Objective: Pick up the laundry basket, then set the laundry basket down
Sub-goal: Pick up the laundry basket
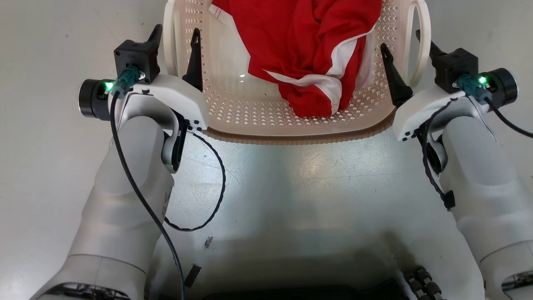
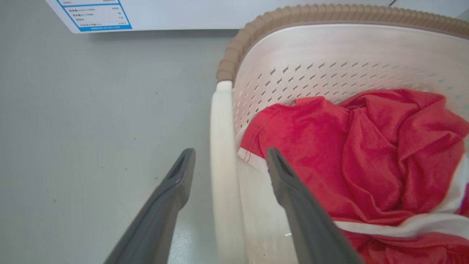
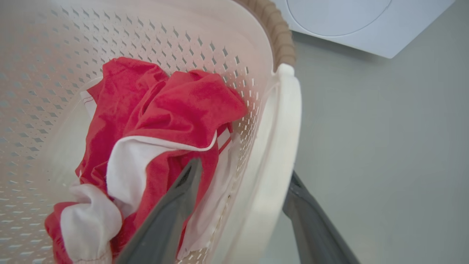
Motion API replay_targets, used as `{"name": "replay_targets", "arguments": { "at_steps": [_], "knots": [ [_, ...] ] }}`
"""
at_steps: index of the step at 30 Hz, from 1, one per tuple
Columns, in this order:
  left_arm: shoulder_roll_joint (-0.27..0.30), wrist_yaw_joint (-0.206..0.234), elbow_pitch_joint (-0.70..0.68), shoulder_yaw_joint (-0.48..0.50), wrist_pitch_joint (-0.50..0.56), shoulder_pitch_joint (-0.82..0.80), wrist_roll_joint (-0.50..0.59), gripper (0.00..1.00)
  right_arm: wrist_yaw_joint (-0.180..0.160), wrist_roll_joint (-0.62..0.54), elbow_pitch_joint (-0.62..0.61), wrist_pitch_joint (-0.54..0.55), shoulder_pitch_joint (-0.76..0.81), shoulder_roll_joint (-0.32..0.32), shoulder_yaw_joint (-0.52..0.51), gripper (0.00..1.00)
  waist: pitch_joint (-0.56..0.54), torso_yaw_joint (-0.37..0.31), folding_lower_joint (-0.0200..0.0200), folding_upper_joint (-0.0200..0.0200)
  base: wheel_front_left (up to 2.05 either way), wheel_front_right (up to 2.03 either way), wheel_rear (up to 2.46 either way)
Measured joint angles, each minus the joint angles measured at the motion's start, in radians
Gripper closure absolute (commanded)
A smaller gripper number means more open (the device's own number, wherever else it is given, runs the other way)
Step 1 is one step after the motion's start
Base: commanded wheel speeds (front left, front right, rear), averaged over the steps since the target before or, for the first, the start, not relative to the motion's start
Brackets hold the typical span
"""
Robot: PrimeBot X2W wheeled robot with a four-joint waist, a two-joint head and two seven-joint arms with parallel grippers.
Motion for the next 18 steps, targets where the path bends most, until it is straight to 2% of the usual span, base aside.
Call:
{"name": "replay_targets", "arguments": {
  "at_steps": [12, 15, 18],
  "knots": [
    [-0.001, 0.0, 0.116, -0.038, 0.0, -0.09, -0.003, 0.0, 0.0, 0.04, 0.124, 0.0, -0.079, 0.015, 0.013, 0.0, 0.014, -0.003, 0.0, 0.0, 0.0, 0.0, 0.0],
    [-0.002, 0.0, 0.141, -0.043, 0.0, -0.091, -0.009, 0.03, 0.0, 0.044, 0.131, -0.001, -0.088, 0.015, 0.009, 0.0, 0.015, -0.003, 0.0, 0.0001, 0.0, 0.0, 0.0],
    [-0.001, 0.0, 0.153, -0.045, 0.0, -0.093, -0.009, 0.0, 0.0, 0.049, 0.137, -0.001, -0.088, 0.015, 0.006, 0.0, 0.016, -0.002, 0.0, 0.0, 0.0, 0.0, 0.0]
  ]
}}
